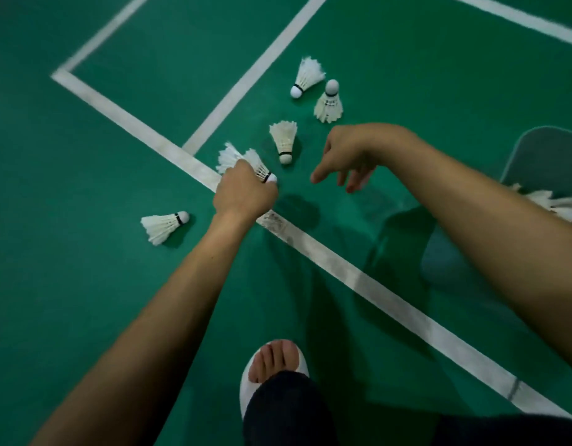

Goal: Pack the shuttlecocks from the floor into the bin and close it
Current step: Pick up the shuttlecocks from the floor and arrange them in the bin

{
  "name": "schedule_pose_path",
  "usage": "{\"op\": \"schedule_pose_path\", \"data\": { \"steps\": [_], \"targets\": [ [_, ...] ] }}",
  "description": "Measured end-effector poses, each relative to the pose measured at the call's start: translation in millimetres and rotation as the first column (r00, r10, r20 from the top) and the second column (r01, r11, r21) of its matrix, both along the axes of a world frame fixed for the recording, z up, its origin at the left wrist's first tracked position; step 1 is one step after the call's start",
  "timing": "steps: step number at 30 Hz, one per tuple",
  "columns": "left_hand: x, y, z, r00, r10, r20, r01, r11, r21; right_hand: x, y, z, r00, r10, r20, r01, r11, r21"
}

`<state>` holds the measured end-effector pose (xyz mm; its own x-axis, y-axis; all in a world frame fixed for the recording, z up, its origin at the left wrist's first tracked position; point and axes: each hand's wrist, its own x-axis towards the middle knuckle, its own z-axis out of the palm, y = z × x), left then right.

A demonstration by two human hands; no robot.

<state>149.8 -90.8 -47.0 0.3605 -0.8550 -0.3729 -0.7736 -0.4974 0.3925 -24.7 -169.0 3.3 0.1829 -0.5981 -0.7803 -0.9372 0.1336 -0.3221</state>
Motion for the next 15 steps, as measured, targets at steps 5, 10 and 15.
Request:
{"op": "schedule_pose_path", "data": {
  "steps": [5,10,15],
  "targets": [
    [29,-13,-37,0.969,0.248,-0.002,-0.248,0.968,0.033,50,-32,-44,0.999,-0.017,0.049,0.026,0.982,-0.187],
    [24,-51,-57,0.925,0.365,-0.106,-0.372,0.926,-0.059,78,-57,-67,0.998,0.011,-0.055,-0.042,0.794,-0.606],
    [11,-65,-67,0.911,0.381,-0.157,-0.4,0.91,-0.11,73,-53,-87,0.997,0.04,-0.059,-0.065,0.856,-0.514]
  ]
}}
